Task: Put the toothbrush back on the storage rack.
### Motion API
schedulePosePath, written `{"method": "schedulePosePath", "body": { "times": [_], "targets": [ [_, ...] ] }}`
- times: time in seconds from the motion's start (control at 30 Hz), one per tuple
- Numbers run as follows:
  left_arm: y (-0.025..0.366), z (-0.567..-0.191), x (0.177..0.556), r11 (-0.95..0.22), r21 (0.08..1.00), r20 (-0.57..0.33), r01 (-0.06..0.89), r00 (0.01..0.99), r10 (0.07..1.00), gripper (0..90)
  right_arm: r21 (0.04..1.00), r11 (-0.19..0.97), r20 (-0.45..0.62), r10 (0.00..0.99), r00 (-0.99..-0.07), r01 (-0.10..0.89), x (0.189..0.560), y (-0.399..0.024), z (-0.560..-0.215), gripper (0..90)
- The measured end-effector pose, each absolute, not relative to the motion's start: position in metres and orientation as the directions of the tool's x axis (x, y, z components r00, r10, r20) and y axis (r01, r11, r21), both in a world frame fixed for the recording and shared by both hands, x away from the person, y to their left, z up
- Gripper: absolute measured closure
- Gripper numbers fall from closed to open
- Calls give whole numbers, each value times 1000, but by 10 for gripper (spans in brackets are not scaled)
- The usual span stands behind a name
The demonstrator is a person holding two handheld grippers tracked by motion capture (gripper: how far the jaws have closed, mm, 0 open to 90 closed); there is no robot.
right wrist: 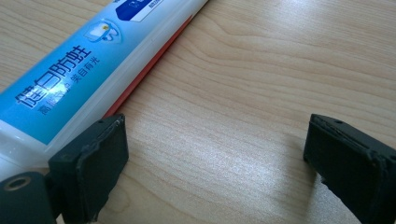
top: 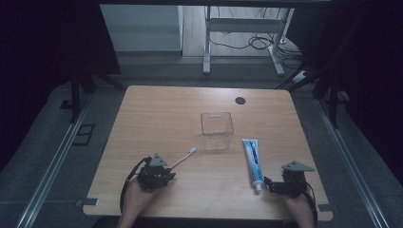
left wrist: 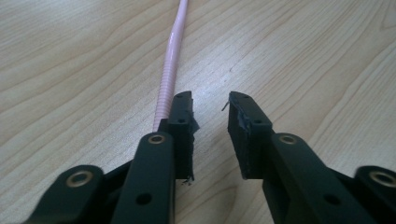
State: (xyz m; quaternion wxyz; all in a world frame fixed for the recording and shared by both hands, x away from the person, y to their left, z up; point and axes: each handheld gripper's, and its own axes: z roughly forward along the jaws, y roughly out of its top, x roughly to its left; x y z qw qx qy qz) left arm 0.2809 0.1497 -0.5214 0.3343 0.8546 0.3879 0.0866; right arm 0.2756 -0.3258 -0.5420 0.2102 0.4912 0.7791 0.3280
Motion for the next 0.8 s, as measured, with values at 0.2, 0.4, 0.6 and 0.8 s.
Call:
{"method": "schedulePosePath", "body": {
  "times": [0.2,0.4,0.6,0.8],
  "targets": [
    [154,-514,285,-484,633,-99,605,683,724,611,717,301,-4,904,-428,629,276,-326,-542,64],
    [155,-506,294,-501,609,-90,615,681,727,550,717,303,-6,903,-429,628,276,-326,-542,64],
    [152,-507,313,-560,524,-95,641,698,710,494,716,302,-5,904,-428,630,275,-326,-542,64],
    [145,-505,327,-612,449,-90,651,715,694,483,716,302,-4,904,-428,630,275,-326,-542,64]
  ]
}}
